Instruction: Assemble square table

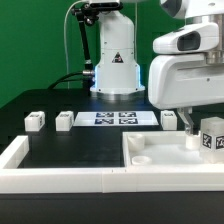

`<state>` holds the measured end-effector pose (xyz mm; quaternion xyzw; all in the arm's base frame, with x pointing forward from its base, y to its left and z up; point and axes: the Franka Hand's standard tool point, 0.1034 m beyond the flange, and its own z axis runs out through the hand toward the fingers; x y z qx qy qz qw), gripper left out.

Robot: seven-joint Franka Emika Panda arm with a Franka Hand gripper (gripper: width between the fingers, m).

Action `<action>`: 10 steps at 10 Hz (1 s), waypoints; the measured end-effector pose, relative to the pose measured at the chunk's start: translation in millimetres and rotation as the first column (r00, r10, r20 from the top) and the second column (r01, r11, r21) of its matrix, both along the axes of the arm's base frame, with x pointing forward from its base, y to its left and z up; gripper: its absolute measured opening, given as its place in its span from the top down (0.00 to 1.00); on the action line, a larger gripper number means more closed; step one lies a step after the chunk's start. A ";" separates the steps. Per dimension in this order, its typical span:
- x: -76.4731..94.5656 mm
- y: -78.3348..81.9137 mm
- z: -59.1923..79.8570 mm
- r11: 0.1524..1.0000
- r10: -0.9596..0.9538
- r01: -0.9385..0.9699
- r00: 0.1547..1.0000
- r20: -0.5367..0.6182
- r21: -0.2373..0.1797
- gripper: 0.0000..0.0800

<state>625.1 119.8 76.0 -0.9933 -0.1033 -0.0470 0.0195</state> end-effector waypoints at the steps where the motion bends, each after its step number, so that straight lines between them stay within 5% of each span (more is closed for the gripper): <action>1: 0.0 -0.1 0.0 1.000 0.000 0.000 1.000 0.000 0.000 0.53; 2: 0.0 -0.1 0.0 1.000 -0.003 0.003 1.000 0.000 0.000 0.53; 3: 0.0 0.0 0.0 1.000 -0.021 0.021 1.000 -0.001 0.002 0.64; 7: 0.2 -1.2 0.0 0.977 -0.213 0.214 0.977 -0.013 0.020 0.64; 10: -0.1 -3.8 0.0 0.872 -0.486 0.487 0.873 -0.038 0.041 0.63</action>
Offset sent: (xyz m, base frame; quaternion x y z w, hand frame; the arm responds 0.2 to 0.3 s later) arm 0.0000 0.0000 0.0000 0.0000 0.0000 0.0000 1.0000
